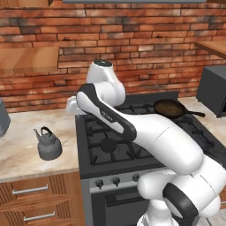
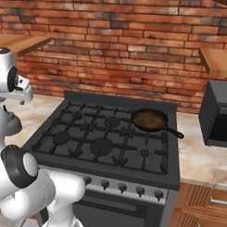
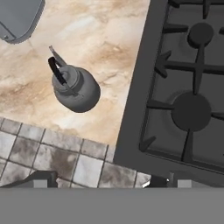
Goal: Pick the kettle from the counter and place it on a stove burner. Then turn the burner on.
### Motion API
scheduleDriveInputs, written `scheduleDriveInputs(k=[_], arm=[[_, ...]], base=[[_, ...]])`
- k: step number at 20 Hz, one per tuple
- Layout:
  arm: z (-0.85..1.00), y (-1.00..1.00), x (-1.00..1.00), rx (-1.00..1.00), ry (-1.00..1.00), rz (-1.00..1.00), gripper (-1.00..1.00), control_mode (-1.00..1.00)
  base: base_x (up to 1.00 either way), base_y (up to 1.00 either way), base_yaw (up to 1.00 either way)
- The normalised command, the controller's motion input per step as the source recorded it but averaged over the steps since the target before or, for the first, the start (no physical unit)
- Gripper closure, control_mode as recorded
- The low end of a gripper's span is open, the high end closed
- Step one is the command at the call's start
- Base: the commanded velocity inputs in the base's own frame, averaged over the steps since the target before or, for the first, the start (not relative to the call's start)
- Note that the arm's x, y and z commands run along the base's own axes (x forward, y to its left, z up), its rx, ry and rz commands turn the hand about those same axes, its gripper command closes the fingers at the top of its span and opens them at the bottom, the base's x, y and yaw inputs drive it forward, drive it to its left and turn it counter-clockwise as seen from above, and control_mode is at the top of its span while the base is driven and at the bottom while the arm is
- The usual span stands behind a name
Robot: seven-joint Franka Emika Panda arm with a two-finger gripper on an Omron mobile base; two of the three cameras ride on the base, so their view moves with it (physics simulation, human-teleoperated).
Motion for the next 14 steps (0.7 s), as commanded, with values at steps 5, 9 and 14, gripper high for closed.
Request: scheduleDriveInputs(k=[5, 9, 14], arm=[[-0.06, 0.54, 0.0, 0.06, 0.0, 0.08, -1.0, -1.0], [-0.09, 0.59, 0.0, 0.02, 0.0, 0.08, -1.0, -1.0], [-0.26, 0.42, 0.0, 0.0, 0.0, 0.15, -1.0, -1.0]], base=[[0.0, 0.0, 0.0], [0.0, 0.0, 0.0], [0.0, 0.0, 0.0]])
